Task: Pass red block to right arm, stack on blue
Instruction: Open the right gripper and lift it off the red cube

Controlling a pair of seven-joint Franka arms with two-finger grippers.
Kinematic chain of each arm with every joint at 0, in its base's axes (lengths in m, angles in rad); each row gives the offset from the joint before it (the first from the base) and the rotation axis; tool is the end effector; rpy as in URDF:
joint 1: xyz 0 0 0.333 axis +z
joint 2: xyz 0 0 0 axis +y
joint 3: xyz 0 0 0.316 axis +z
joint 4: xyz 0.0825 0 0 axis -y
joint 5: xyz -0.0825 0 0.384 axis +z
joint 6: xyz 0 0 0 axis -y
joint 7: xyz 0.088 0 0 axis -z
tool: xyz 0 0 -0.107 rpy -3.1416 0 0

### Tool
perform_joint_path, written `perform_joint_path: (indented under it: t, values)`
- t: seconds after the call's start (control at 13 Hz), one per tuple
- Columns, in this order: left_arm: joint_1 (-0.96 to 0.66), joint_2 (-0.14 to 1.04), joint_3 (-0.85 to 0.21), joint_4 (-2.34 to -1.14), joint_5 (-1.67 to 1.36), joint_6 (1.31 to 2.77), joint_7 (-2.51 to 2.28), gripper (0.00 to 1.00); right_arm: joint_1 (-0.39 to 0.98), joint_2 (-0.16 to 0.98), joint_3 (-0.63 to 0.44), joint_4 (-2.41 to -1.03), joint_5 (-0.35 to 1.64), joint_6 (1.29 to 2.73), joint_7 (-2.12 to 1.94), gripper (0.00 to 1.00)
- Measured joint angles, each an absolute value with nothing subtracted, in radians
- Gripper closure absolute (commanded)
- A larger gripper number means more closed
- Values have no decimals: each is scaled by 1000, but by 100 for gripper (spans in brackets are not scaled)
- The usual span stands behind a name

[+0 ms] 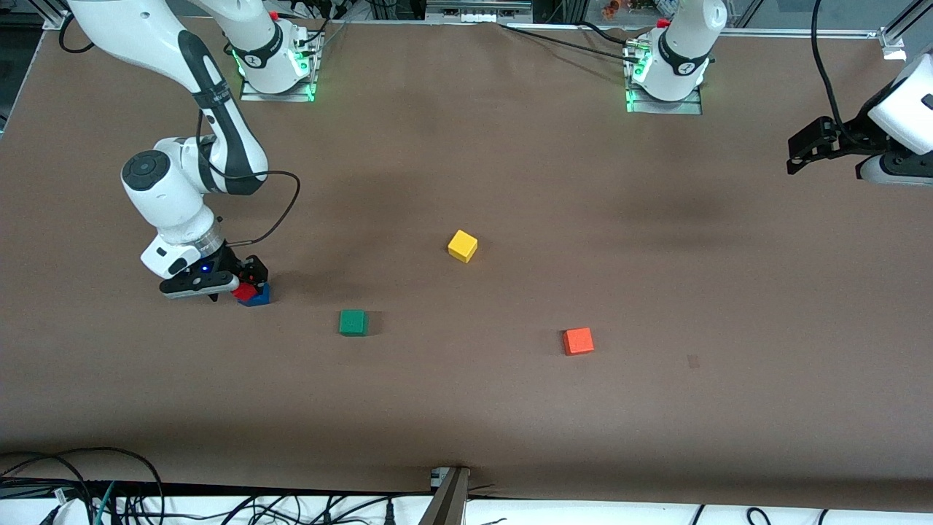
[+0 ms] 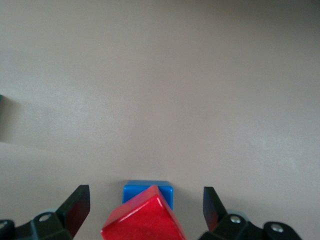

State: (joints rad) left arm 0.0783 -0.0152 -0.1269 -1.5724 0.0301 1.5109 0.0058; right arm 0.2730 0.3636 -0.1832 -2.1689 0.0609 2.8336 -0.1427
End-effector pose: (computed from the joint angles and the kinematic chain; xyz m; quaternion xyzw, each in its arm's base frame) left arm 0.5430 -0.0236 0.6270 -0.9992 0.0266 0.0229 0.0165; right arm 0.5907 0.0522 0.2588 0.9831 0.0982 0.1531 0.0216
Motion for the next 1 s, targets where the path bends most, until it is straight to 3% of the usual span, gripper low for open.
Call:
perform_joint_path:
  t: [0.38, 1.0]
  values:
    - [77, -14, -121, -1576, 30, 1515, 5, 0, 272, 298, -208, -2043, 61, 2472, -143, 0]
    - [76, -9, -122, -1577, 30, 1521, 5, 0, 266, 262, -233, -1547, 30, 1647, -143, 0]
